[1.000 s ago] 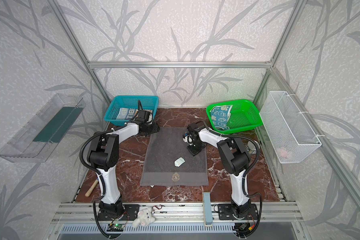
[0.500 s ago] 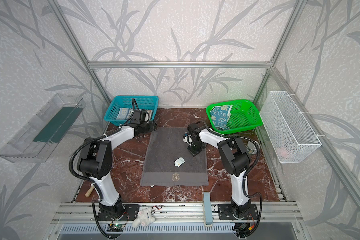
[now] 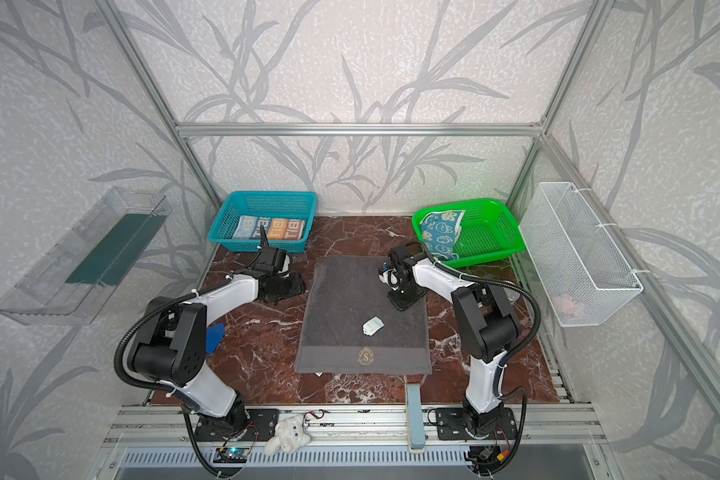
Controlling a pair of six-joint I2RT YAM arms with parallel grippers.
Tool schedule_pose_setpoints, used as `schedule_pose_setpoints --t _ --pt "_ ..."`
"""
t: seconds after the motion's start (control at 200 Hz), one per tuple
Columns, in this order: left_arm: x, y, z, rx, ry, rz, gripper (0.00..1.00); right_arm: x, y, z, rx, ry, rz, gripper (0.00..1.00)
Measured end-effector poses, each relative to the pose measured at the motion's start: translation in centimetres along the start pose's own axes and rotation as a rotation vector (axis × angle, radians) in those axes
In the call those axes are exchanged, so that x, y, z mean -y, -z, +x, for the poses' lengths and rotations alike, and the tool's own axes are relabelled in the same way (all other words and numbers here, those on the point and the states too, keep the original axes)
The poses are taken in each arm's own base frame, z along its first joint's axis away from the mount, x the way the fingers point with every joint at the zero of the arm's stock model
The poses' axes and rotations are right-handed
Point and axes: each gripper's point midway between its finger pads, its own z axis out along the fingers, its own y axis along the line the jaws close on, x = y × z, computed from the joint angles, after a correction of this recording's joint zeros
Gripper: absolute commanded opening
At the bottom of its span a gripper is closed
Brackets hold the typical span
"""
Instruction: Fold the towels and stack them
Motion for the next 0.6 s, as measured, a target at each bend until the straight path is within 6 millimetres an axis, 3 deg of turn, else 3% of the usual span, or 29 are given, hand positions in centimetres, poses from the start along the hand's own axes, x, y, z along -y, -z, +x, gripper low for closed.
schedule_pose_setpoints --t 0.15,0.315,0.435,0.6 --pt "1.1 2.0 -0.7 0.039 -0.014 0.043 0.56 0.0 1.1 -0.9 0.045 -0.006 0.005 0.23" --pt "3.7 3.9 -1.4 0.075 -0.076 0.141 0.23 0.4 -0.9 -0.3 -0.011 -0.046 0.012 0.15" --pt "6.5 3.1 -0.6 0.032 -0.144 0.204 0.00 0.4 -2.6 0.0 -0.059 -0.064 0.014 0.12" --pt "9.1 0.2 1.4 -0.052 -0.202 0.243 0.00 -0.5 -2.6 -0.4 -0.060 -0.030 0.027 0.11"
